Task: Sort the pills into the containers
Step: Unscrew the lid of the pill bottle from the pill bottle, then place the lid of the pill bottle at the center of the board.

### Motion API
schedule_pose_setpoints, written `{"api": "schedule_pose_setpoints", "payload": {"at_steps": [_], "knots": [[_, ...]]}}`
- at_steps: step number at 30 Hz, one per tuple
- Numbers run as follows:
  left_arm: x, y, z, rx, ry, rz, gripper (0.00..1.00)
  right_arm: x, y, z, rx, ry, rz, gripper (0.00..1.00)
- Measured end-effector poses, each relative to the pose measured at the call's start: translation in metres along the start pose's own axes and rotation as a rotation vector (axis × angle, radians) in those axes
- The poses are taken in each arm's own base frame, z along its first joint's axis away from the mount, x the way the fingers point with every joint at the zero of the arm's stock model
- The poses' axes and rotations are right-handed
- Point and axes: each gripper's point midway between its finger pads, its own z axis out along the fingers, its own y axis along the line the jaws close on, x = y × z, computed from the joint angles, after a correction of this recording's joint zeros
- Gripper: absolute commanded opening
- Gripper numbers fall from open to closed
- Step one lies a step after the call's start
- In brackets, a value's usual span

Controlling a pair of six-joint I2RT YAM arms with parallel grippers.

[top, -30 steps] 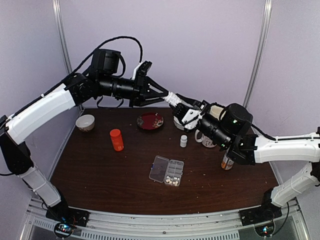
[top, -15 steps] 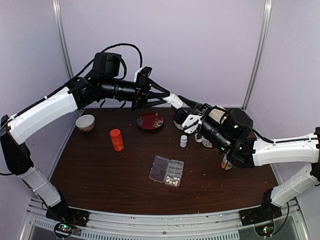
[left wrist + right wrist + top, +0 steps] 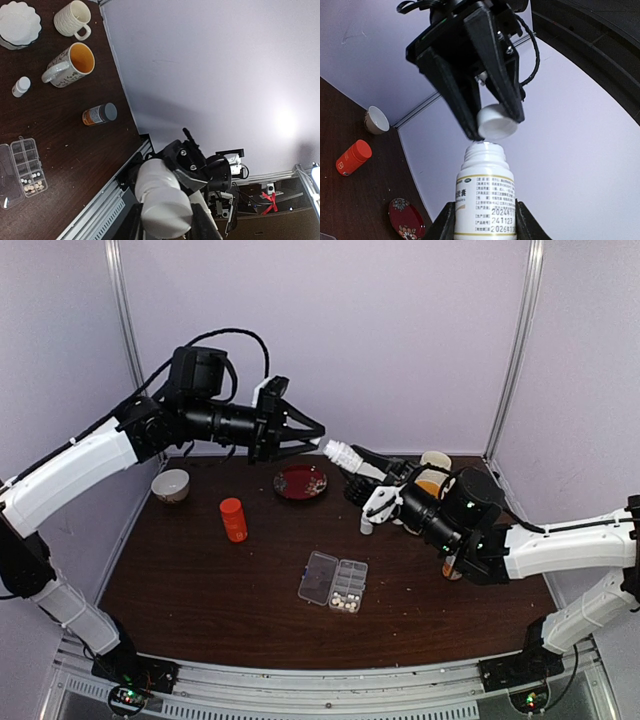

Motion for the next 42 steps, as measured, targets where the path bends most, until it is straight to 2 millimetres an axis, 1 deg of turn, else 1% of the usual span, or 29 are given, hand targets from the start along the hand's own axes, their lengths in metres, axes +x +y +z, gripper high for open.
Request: {"api": "schedule_pose_setpoints", "payload": {"at_steps": [2, 5, 7, 9, 11, 13, 15, 18, 19, 21, 23, 24, 26, 27, 30, 33, 36, 38, 42], "knots": [[-0.009, -0.005, -0.010, 0.004, -0.042, 0.015, 0.04, 0.004, 0.006, -0.002, -0.016, 0.011, -0.005, 0.00], [-0.015, -0.012, -0.023, 0.013, -0.083, 0.033, 0.04, 0.010, 0.014, -0.004, -0.039, 0.027, -0.010, 0.00], [-0.017, -0.017, -0.026, 0.024, -0.094, 0.046, 0.04, 0.010, 0.015, -0.004, -0.044, 0.030, -0.009, 0.00], [-0.018, -0.018, -0.027, 0.023, -0.099, 0.061, 0.04, 0.010, 0.014, -0.005, -0.042, 0.029, 0.002, 0.00], [-0.018, -0.015, -0.027, 0.006, -0.105, 0.088, 0.03, 0.011, 0.013, -0.006, -0.041, 0.026, 0.027, 0.00], [-0.020, -0.007, -0.027, -0.034, -0.118, 0.127, 0.03, 0.010, 0.013, -0.010, -0.044, 0.018, 0.065, 0.00], [-0.021, 0.005, -0.028, -0.100, -0.125, 0.172, 0.04, 0.007, 0.009, -0.015, -0.044, 0.002, 0.110, 0.00], [-0.025, 0.036, -0.030, -0.244, -0.137, 0.256, 0.04, 0.000, 0.004, -0.025, -0.046, -0.035, 0.202, 0.00], [-0.026, 0.049, -0.029, -0.296, -0.139, 0.281, 0.04, -0.002, 0.002, -0.029, -0.046, -0.046, 0.235, 0.00], [-0.026, 0.082, -0.029, -0.405, -0.137, 0.320, 0.04, -0.005, 0.002, -0.037, -0.053, -0.066, 0.300, 0.00], [-0.021, 0.123, -0.028, -0.522, -0.121, 0.343, 0.04, -0.007, 0.005, -0.044, -0.072, -0.079, 0.372, 0.00], [-0.016, 0.146, -0.028, -0.584, -0.104, 0.350, 0.04, -0.007, 0.007, -0.046, -0.085, -0.082, 0.403, 0.00], [-0.008, 0.184, -0.028, -0.684, -0.069, 0.354, 0.04, -0.007, 0.015, -0.053, -0.123, -0.086, 0.502, 0.00], [-0.004, 0.206, -0.028, -0.740, -0.052, 0.357, 0.05, -0.007, 0.017, -0.054, -0.129, -0.085, 0.510, 0.00], [0.004, 0.255, -0.026, -0.863, -0.003, 0.369, 0.07, -0.003, 0.029, -0.062, -0.169, -0.073, 0.628, 0.00], [0.008, 0.289, -0.020, -0.937, 0.042, 0.383, 0.09, 0.007, 0.050, -0.072, -0.223, -0.039, 0.722, 0.00], [0.007, 0.312, -0.014, -0.981, 0.055, 0.402, 0.09, 0.015, 0.070, -0.083, -0.276, 0.000, 0.802, 0.00], [0.007, 0.325, -0.012, -1.009, 0.060, 0.412, 0.10, 0.018, 0.079, -0.088, -0.303, 0.015, 0.836, 0.00], [0.010, 0.346, -0.010, -1.048, 0.074, 0.425, 0.13, 0.030, 0.102, -0.104, -0.350, 0.053, 0.886, 0.00]]}}
